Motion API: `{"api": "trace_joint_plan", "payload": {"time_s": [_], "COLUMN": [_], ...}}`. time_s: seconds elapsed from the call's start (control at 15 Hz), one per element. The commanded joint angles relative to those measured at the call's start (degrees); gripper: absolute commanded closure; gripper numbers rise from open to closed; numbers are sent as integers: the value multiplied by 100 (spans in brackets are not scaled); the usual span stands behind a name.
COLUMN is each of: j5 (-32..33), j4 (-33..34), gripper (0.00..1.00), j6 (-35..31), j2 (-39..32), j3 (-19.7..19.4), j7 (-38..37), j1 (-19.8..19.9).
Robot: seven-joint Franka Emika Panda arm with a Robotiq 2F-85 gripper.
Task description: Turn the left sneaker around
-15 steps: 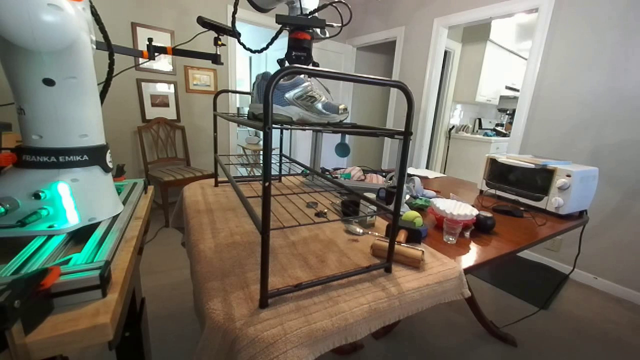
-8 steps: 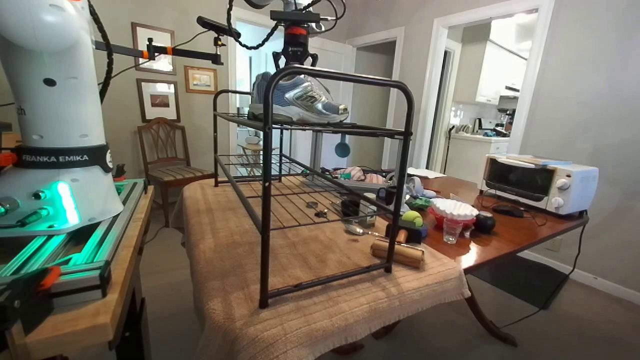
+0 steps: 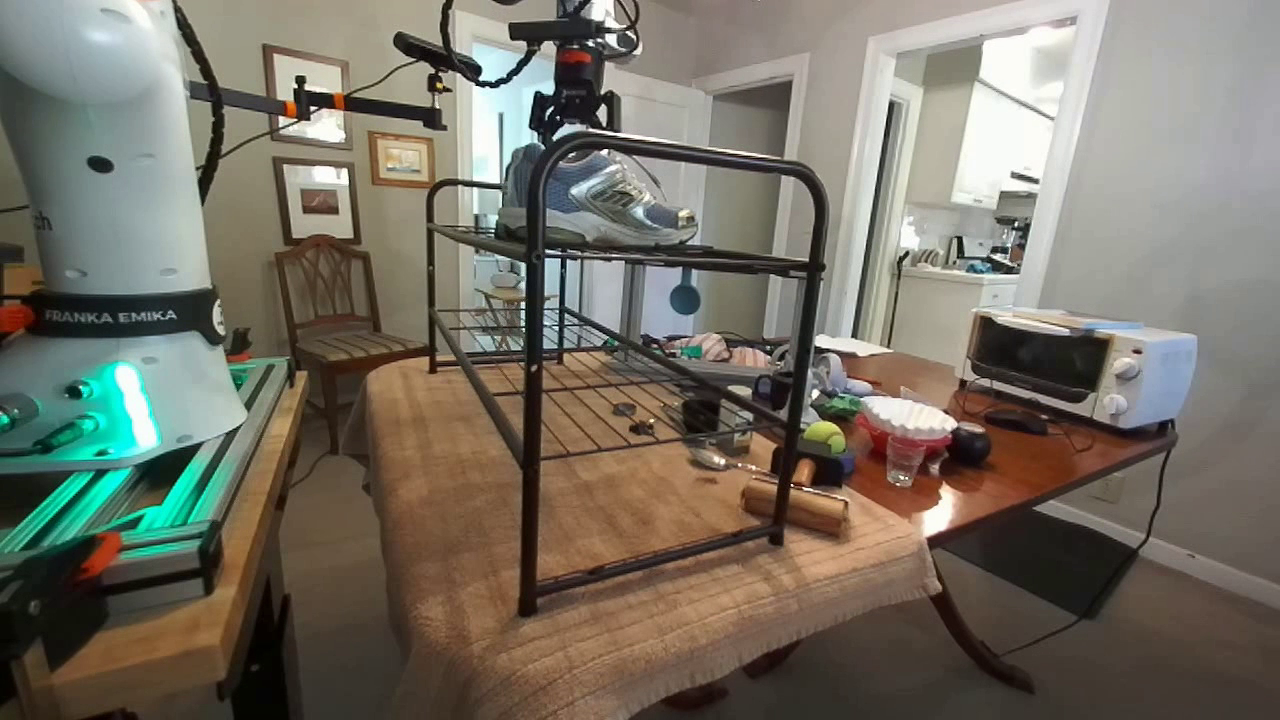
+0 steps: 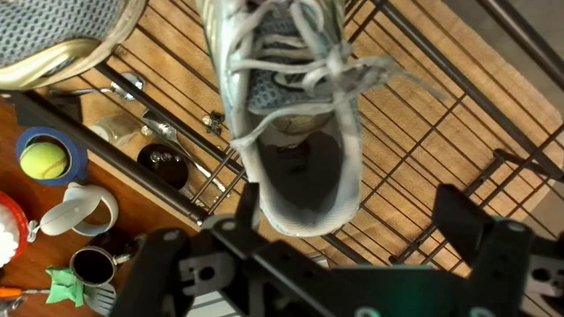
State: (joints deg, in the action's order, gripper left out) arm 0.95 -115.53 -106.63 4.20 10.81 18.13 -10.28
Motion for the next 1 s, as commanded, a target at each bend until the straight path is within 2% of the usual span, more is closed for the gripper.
{"api": "trace_joint_plan", "payload": {"time_s": [0.0,0.53,0.87,0.93], "j5": [-305,-113,-93,-103], "j4": [-230,-569,-709,-712], "gripper": [0,0,0,25], "j6": [-157,-1083,-1145,-1122], "j2": [59,-13,29,24], "j3": [48,156,152,149], "j7": [-839,-1969,-2406,-2466], "j1": [-76,-124,-113,-110]}}
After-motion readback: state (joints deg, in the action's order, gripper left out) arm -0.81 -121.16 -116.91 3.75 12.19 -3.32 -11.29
